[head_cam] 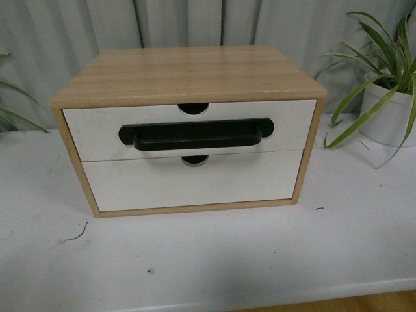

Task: Close drawer sideways

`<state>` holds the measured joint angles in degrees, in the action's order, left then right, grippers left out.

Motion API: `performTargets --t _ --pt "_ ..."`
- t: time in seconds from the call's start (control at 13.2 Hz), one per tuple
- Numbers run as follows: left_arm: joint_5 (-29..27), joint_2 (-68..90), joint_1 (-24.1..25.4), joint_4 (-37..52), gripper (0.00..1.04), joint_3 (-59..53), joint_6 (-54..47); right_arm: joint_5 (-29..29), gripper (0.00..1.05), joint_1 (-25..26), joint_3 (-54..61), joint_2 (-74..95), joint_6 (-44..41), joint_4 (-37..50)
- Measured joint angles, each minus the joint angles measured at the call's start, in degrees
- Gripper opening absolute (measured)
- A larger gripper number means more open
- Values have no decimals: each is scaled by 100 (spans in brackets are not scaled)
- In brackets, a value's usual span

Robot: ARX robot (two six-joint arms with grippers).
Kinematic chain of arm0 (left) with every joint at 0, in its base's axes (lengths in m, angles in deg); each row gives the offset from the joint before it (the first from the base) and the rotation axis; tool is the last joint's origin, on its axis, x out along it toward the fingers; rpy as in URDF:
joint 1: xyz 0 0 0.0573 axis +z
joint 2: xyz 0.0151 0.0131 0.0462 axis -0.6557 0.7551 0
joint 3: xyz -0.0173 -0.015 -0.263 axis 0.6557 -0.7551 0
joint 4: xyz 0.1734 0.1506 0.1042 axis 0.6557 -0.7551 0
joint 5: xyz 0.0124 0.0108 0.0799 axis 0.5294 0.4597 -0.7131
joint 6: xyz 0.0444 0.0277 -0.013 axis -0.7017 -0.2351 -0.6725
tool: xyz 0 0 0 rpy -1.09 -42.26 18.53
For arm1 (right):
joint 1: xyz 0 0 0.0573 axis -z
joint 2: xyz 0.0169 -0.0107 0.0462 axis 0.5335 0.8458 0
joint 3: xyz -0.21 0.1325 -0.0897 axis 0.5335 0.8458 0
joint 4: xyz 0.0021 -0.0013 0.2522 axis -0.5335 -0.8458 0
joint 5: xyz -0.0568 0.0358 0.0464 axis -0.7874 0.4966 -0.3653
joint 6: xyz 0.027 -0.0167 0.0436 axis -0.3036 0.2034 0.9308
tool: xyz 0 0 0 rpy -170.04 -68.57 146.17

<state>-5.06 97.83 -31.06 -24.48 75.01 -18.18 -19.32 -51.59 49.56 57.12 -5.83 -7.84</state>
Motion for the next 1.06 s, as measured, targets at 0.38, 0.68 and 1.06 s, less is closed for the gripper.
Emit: performTargets --t 0.38,0.68,1.06 --pt "-1038 -1220 -1047 -841 34 22 118 765 30 839 354 -1034 -227 -413" --pt "-1139 -1228 -992 -964 2 4 140 1757 2 1797 557 -1860 -260 -911" --pt "-1139 -1228 -992 -960 2 4 140 1862 2 1937 557 -2564 -258 -1635"
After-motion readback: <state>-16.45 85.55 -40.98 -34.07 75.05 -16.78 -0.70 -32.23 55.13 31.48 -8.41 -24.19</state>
